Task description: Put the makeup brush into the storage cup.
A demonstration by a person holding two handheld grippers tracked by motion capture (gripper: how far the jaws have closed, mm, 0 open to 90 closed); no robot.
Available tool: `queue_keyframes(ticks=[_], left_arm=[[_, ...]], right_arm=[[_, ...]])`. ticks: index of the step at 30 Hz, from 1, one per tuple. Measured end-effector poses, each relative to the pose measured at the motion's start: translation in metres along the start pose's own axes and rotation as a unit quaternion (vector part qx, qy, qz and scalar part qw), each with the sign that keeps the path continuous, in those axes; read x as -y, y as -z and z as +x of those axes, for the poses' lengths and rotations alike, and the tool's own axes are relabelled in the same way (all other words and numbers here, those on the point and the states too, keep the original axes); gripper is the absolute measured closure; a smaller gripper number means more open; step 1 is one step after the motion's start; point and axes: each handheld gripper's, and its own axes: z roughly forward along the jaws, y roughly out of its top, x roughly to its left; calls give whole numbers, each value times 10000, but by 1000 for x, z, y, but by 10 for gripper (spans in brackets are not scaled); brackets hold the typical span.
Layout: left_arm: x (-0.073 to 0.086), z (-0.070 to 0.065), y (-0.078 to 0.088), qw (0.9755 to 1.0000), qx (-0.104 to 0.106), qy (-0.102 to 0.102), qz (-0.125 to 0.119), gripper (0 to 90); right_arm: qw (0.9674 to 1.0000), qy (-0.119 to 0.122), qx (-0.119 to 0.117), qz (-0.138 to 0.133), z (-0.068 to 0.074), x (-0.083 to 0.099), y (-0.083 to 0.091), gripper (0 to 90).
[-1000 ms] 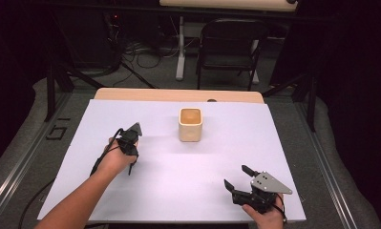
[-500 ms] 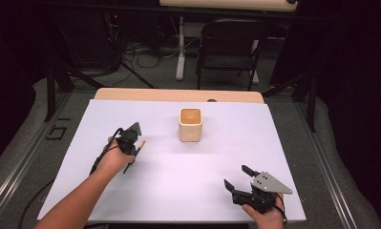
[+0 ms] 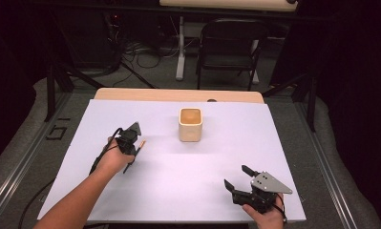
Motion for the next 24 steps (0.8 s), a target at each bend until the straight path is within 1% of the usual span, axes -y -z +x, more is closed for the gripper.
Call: queue_keyframes(ticks=[12,16,17,18,22,24], left_arm=[[0,0,0,10000,21,3,-26,849],[1,1,1,10000,81,-9,-9,849],[1,1,2,9999,107,-12,-45,849],[2,1,4,9998,136,-29,-125,850],[3,1,9,9997,172,-69,-175,849],[5,0,13,9993,226,-127,-271,849]], right_arm=[[10000,11,-2,-10,0,0,-1,211],[10000,12,-12,15,0,0,0,211],[10000,12,-10,18,0,0,0,211],[10000,2,3,-38,0,1,-1,211],[10000,-1,-2,-16,0,1,-1,211],[10000,-4,0,-18,1,1,-2,211]])
